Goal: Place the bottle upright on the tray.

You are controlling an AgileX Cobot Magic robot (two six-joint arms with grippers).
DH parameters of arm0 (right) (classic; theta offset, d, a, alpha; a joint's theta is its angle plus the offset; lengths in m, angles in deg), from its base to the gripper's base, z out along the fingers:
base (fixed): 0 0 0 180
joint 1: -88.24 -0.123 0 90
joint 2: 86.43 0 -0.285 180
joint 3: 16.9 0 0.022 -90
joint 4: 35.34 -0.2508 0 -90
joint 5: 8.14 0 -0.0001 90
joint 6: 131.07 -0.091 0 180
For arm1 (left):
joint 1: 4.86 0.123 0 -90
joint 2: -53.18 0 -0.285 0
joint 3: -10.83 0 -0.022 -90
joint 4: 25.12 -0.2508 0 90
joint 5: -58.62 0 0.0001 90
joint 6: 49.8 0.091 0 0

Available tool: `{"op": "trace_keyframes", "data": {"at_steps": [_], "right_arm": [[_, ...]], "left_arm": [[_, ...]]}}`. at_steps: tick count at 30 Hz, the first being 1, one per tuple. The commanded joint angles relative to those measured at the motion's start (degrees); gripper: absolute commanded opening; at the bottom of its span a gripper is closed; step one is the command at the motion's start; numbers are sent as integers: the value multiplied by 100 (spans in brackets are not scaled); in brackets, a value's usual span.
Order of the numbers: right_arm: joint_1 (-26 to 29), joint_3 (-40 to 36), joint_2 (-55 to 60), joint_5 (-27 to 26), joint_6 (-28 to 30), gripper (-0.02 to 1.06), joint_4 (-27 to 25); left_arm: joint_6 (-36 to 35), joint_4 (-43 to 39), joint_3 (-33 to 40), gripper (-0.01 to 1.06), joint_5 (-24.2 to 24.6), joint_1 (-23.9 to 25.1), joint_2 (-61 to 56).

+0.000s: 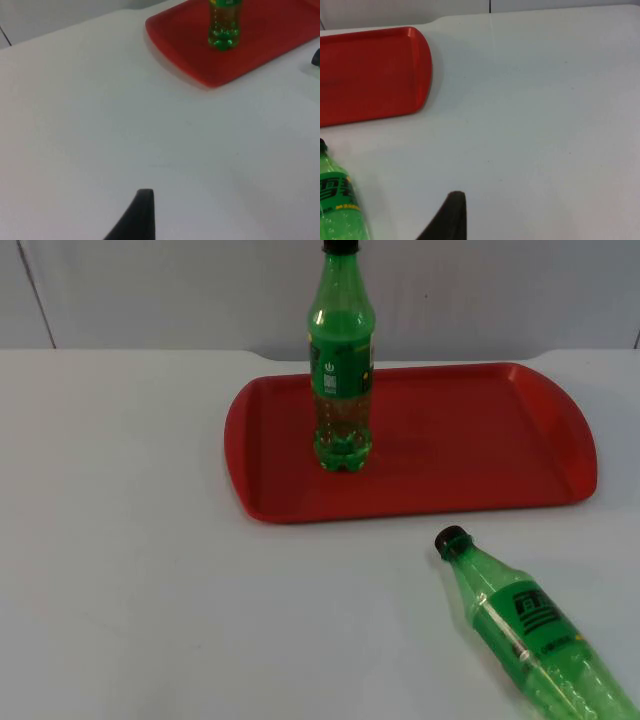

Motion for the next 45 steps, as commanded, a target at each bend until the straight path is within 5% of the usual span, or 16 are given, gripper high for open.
{"op": "trace_keyframes", "data": {"at_steps": [1,45], "right_arm": [[9,-13,-21,-34,-5,104,14],[9,-13,-21,-34,-3,104,4]], "left_arm": [[-22,36,30,104,-121,-3,-21],[-22,36,30,104,-121,-3,-21]]}}
